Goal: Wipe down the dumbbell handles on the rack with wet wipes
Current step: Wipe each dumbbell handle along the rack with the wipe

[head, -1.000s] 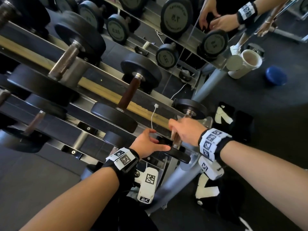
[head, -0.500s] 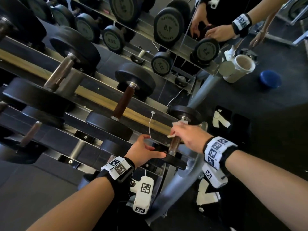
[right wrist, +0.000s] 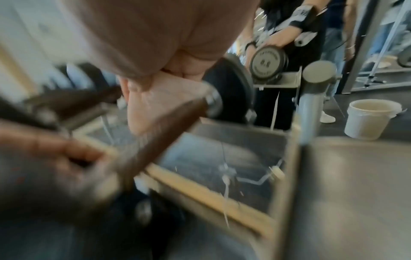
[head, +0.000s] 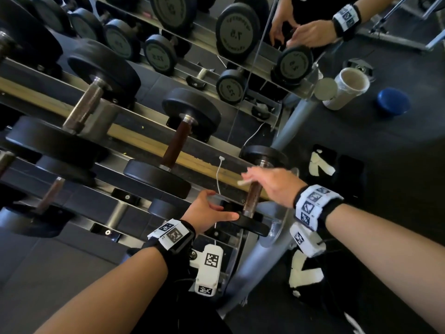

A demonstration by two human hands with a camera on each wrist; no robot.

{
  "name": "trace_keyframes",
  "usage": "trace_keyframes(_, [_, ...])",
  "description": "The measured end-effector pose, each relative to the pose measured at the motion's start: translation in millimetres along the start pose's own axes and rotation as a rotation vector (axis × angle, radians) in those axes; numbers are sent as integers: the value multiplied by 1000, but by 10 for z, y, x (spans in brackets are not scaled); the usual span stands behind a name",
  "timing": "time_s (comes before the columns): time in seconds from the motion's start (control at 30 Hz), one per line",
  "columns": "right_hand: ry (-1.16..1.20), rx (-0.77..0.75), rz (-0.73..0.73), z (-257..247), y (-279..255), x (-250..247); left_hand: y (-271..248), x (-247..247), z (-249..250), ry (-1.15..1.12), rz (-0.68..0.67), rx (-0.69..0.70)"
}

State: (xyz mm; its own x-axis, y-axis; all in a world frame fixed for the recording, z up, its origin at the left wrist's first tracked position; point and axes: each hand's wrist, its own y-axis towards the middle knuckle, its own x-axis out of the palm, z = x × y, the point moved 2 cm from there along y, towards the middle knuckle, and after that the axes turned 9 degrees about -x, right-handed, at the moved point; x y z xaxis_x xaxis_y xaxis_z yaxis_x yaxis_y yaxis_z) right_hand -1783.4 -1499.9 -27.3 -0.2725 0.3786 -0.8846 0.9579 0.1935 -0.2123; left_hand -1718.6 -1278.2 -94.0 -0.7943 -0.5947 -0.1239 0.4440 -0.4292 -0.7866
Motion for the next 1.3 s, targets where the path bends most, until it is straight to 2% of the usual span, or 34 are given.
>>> trace_keyframes(0.07, [-59, 4, -79, -23, -180, 214, -9, 7, 8, -4, 1, 5])
trace_keyframes(0.2, [220, 22, 23, -111, -306, 272, -22, 23, 1, -18, 20, 9])
trace_keyframes(0.27, [334, 75, 152, -119, -246, 151, -38, 33, 4, -21, 23, 15])
trace_keyframes(0.33, [323, 100, 371, -88, -168, -27, -59, 43, 4, -25, 26, 22])
trace_keyframes(0.37, [292, 84, 430, -82, -142, -94, -65, 49, 1, -27, 30, 26])
trace_keyframes(0.43, [204, 38, 396, -96, -101, -128, -72, 52, -21, -23, 40, 38])
trace_keyframes(0.5, [57, 35, 253, -132, -118, -25, -67, 65, -53, -10, 45, 60])
trace_keyframes(0.6, [3, 165, 99, -183, -253, 139, -78, 62, -91, 28, 41, 98])
trace_keyframes(0.7, [6, 240, 72, -340, -341, 248, -152, -10, -190, 37, 7, 109])
trace_keyframes(0.77, [96, 316, 89, -452, -363, 283, -253, -73, -268, 29, -30, 117])
trace_keyframes(0.87, [419, 496, 271, -566, -299, 242, -400, -201, -376, 5, -52, 153])
trace_keyframes(0.93, [412, 555, 330, -624, -232, 196, -472, -314, -457, 42, -32, 187])
trace_keyframes(1.07, [366, 662, 184, -853, -188, 254, -506, -604, -679, 107, 40, 240])
trace_keyframes(1.1, [398, 669, 224, -931, -192, 254, -506, -686, -738, 126, 59, 245])
trace_keyframes(1.13, [423, 657, 331, -1028, -198, 251, -493, -768, -803, 137, 76, 247])
trace_keyframes(1.23, [413, 575, 799, -1407, -260, 317, -414, -1031, -1063, 154, 128, 227])
trace_keyframes(1.3, [433, 486, 946, -1702, -231, 439, -357, -1207, -1257, 169, 173, 203])
